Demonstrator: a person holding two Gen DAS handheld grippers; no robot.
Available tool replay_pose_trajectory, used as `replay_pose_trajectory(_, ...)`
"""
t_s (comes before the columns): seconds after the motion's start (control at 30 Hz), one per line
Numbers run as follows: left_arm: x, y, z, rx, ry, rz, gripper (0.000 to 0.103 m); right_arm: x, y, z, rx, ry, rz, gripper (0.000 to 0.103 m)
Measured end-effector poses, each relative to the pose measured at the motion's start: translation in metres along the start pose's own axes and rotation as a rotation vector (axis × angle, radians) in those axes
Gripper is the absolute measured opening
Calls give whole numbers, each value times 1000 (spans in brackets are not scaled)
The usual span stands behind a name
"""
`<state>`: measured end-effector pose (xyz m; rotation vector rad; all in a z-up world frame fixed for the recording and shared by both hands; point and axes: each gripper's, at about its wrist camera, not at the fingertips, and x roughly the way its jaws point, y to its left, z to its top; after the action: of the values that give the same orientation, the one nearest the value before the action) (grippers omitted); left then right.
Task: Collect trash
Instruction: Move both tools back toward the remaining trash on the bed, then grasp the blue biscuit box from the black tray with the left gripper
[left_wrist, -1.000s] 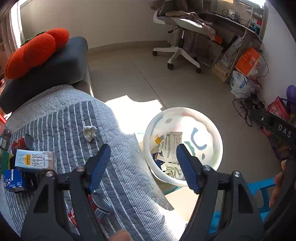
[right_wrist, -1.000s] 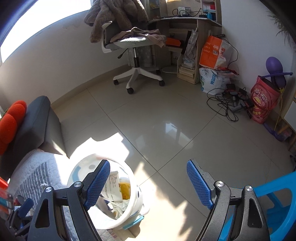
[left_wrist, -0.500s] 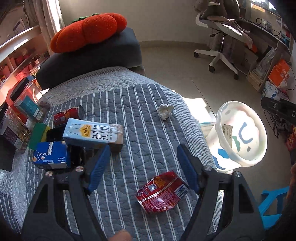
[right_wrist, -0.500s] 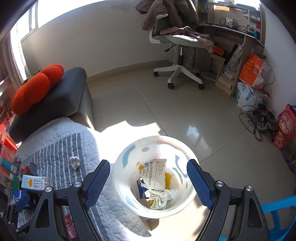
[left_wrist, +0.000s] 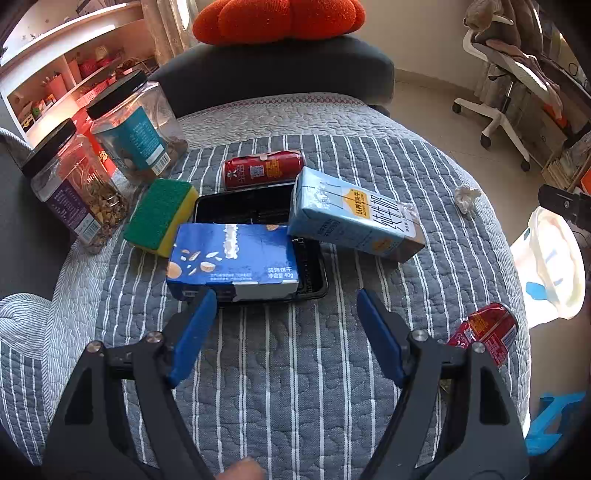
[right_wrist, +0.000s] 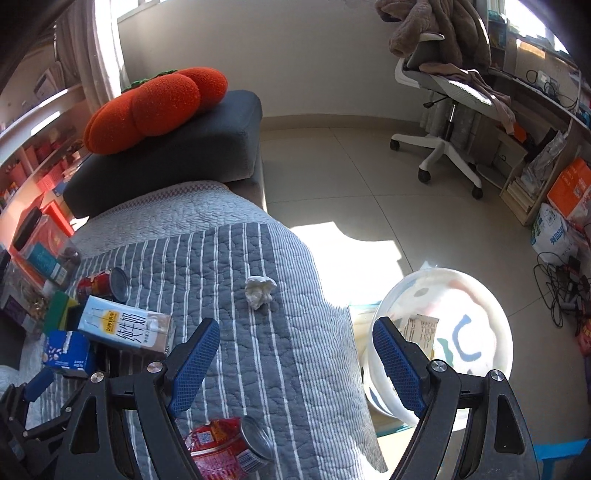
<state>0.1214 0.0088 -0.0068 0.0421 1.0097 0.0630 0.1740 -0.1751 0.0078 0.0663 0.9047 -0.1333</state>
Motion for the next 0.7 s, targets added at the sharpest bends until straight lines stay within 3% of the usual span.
replay_pose_trajectory(0.23,14,45,-7,-73,33,-1,79,33,31,5,3,82,110,86)
replay_pose_trajectory(0.33,16,55,-6,-93,48,-36,79,44,62,5,-125,96,143,86)
replay_pose_trajectory(0.53,9,71,-4,-97,31,-58,79,50,134,-12,-513,47,184,86)
replay_pose_trajectory(0.7,7,87,-3,-126,40,-89,79,64,156,-20,-624,71,213,86)
